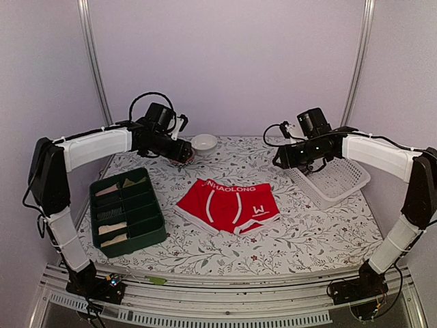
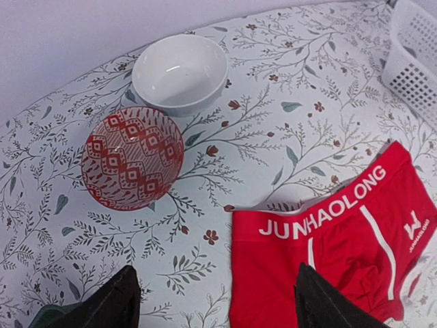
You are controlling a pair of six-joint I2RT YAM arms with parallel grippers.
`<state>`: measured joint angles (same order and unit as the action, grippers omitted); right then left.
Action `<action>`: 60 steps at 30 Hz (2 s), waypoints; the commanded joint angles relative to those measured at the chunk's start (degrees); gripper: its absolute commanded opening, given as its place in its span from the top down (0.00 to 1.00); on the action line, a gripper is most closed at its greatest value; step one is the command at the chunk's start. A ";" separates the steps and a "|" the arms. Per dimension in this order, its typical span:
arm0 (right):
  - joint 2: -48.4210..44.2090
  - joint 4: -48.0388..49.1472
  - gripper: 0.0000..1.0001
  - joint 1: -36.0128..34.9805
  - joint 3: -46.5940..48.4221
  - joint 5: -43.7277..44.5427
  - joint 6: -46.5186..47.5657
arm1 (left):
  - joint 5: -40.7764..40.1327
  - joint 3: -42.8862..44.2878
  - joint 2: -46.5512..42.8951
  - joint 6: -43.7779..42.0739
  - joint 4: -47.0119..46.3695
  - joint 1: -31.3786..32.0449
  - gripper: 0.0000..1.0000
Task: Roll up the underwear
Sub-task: Flatten out the underwear at the center of the board, then rotate the underwear at the center of the board.
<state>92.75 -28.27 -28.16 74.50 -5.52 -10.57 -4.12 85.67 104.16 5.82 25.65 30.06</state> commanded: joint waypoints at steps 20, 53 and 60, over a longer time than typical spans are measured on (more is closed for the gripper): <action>28.75 -9.35 0.84 -2.34 5.91 -18.06 8.97 | 9.94 -5.37 1.97 2.96 5.36 5.66 0.26; -6.93 14.80 0.01 -8.19 10.82 -19.47 -27.12 | 8.14 -4.67 17.09 -3.63 7.21 7.49 0.64; -10.28 34.53 0.01 -3.76 6.04 -18.69 -40.00 | 8.69 5.85 24.56 -8.33 6.45 7.01 0.63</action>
<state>85.45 -9.21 -33.98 83.72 -25.12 -40.62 5.04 87.99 123.68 1.56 32.16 37.47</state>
